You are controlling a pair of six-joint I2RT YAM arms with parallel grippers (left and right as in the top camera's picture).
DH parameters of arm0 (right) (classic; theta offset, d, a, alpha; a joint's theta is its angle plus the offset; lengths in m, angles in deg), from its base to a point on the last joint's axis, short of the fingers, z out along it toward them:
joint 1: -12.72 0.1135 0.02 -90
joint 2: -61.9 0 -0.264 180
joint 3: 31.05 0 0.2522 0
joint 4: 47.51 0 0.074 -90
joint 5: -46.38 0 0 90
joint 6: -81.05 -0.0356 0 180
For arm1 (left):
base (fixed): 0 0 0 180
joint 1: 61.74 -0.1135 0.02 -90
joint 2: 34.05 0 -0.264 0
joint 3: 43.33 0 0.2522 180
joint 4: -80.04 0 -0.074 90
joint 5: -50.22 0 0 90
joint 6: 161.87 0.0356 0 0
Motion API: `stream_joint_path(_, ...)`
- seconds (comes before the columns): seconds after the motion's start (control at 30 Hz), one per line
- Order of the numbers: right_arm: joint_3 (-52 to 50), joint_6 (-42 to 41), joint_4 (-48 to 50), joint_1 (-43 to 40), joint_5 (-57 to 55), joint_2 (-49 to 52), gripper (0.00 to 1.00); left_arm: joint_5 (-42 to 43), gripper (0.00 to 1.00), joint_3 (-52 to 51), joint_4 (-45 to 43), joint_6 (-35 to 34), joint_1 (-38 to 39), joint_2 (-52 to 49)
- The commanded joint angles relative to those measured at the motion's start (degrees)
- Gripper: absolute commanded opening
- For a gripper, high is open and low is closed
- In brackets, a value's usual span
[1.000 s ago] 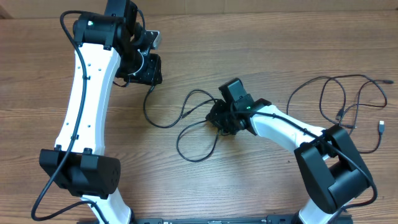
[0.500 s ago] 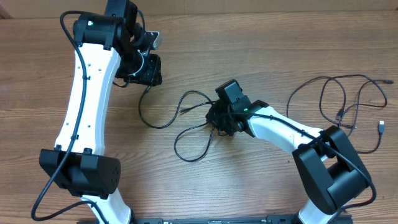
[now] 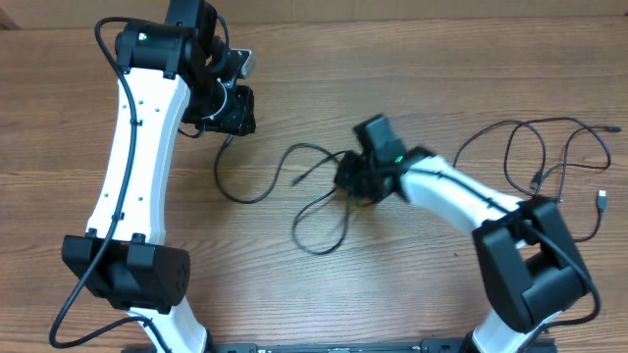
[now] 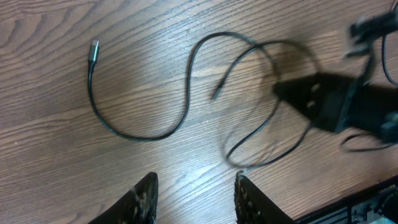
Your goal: Untangle cables
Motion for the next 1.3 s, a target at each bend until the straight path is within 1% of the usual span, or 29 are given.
stream_joint_path(0.0, 7.8, 12.2, -5.3, -4.9, 2.1, -4.5, 0.04, 0.1, 0.4, 0.9, 0.1, -0.3, 0.0, 0.7)
stream_joint_path(0.1, 15.5, 20.2, -14.8, -9.0, 2.1, -6.0, 0.04, 0.2, 0.4, 0.9, 0.0, -0.3, 0.0, 0.7)
stream_joint_path(0.2, 22.6, 25.0, -21.7, -13.0, 0.5, -7.0, 0.04, 0.2, 0.4, 0.9, -0.2, -0.3, 0.0, 0.7)
stream_joint_path(0.23, 26.3, 25.4, -24.8, -15.1, -1.7, -7.3, 0.04, 0.2, 0.4, 0.9, -0.2, -0.3, 0.0, 0.7)
stream_joint_path(0.37, 36.5, 27.2, -31.9, -21.8, -7.6, -7.5, 0.04, 0.1, 0.4, 0.9, -0.1, -0.3, 0.0, 0.7)
stream_joint_path(0.5, 44.9, 28.2, -36.4, -30.0, -9.6, -7.5, 0.04, 0.1, 0.4, 0.9, -0.2, -0.3, 0.0, 0.7)
stream_joint_path(0.57, 47.3, 28.2, -37.5, -33.9, -9.5, -7.5, 0.04, 0.2, 0.4, 0.9, -0.3, -0.3, 0.0, 0.7)
stream_joint_path(0.7, 48.7, 28.2, -38.7, -41.4, -9.5, -7.5, 0.04, 0.2, 0.4, 0.9, -0.3, -0.3, 0.0, 0.7)
stream_joint_path(0.87, 48.1, 28.2, -41.1, -48.1, -11.5, -7.0, 0.04, 0.1, 0.4, 0.9, -0.5, -0.3, 0.0, 0.7)
stream_joint_path(1.13, 46.9, 28.2, -44.2, -52.8, -22.0, -6.6, 0.04, 0.0, 0.41, 0.9, -1.3, -0.3, 0.0, 0.7)
stream_joint_path(1.27, 46.9, 28.2, -44.2, -53.3, -24.7, -5.9, 0.04, -2.9, 0.41, 0.9, -1.3, -0.4, 0.0, 0.7)
